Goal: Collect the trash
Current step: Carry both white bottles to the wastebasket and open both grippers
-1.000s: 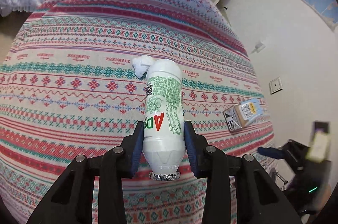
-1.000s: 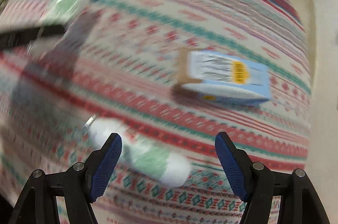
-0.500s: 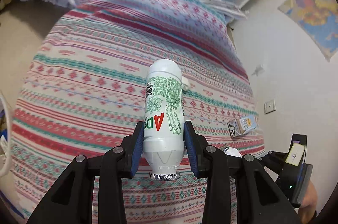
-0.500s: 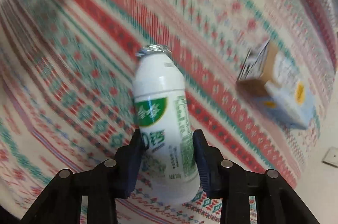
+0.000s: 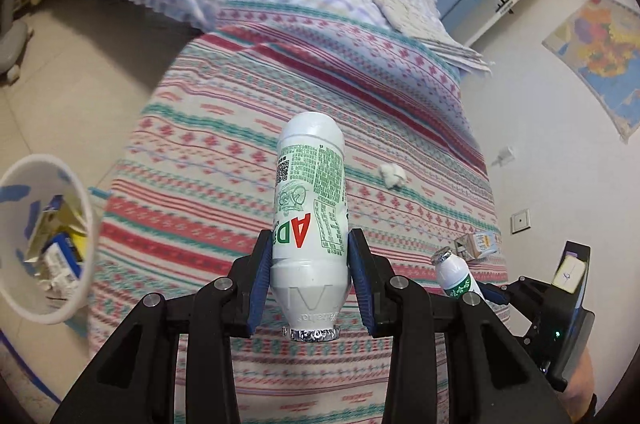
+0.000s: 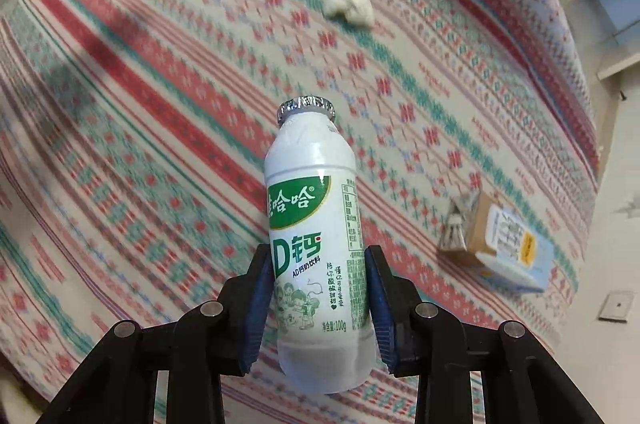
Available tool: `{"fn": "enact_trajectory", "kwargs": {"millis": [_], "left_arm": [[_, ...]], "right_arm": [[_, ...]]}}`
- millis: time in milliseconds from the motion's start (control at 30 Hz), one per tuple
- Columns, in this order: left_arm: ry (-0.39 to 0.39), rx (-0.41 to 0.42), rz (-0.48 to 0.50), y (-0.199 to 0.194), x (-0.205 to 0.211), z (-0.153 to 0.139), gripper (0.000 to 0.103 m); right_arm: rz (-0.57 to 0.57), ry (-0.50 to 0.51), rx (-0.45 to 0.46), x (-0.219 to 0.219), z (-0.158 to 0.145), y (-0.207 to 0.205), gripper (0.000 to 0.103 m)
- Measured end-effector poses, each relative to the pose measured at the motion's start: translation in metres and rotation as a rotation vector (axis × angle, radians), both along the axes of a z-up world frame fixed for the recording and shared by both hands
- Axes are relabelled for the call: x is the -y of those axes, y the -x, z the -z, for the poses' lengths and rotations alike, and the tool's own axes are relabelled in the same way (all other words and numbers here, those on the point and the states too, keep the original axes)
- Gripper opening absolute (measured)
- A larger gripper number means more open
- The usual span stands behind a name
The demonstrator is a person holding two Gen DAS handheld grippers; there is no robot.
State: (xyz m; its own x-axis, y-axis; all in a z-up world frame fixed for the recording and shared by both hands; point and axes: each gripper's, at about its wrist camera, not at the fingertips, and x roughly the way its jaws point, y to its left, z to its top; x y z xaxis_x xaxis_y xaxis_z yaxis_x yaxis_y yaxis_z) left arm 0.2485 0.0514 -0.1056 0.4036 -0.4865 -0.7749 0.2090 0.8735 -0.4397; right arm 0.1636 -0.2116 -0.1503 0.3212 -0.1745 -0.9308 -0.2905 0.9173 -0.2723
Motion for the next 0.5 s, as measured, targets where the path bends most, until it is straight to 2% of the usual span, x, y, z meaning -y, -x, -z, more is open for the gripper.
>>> {"fn": "enact_trajectory", "kwargs": {"millis": [200, 400, 500], "left_arm": [[-0.022, -0.035, -0.057, 0.0, -0.05, 0.003, 0.039], [0.007, -0.04, -0.184, -0.001, -0.137, 0.0, 0.039], [0.008, -0.069, -0.243, -0.001, -0.172, 0.007, 0.039]], "right_arm": [[-0.032, -0.014, 0.05, -0.042, -0.009, -0.007, 0.04], [-0.081, -0.075, 0.065, -0.092, -0.012, -0.012, 0.04], [-0.105, -0.134, 0.069, -0.115, -0.014, -0.014, 0.04]]}}
